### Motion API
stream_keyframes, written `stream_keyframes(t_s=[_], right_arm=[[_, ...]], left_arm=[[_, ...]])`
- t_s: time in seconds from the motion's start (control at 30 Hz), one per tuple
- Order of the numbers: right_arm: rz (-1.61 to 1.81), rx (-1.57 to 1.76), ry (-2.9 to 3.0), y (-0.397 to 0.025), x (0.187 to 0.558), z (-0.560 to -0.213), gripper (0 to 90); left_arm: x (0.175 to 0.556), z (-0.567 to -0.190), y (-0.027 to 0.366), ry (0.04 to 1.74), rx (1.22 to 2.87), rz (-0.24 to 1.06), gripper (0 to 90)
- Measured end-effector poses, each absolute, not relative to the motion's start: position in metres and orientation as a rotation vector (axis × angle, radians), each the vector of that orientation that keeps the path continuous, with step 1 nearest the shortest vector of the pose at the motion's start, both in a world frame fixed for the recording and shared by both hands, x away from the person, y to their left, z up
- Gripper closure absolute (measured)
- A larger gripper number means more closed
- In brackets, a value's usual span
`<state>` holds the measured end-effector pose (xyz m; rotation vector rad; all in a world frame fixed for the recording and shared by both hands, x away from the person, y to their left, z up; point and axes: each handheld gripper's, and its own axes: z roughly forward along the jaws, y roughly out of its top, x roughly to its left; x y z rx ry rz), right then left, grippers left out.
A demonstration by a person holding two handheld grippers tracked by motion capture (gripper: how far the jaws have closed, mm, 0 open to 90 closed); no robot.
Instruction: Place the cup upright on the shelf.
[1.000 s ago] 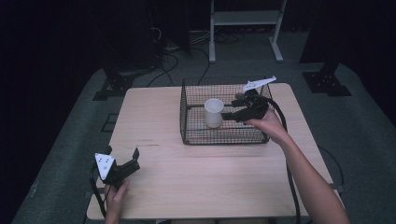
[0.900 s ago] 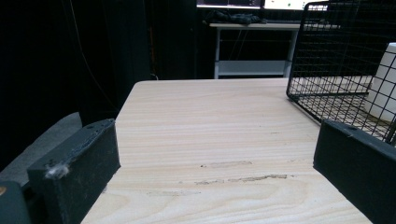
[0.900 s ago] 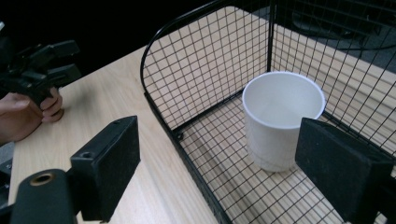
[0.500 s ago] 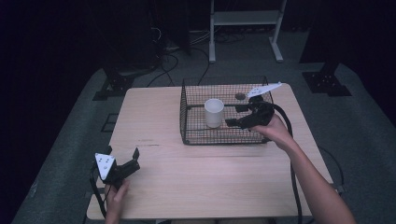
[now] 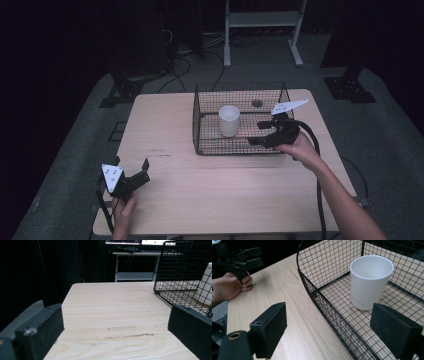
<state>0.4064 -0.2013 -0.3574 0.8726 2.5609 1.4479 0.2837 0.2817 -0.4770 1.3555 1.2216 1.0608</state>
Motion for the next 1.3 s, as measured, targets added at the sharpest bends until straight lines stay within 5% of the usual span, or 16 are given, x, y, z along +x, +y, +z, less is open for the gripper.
stream_keyframes(t_s=[1.3], right_arm=[[1.461, 0.944, 2.515, -0.244, 0.366, -0.39, 13.3]], left_arm=[[0.284, -0.477, 0.281, 1.218, 1.36, 1.067, 0.0]])
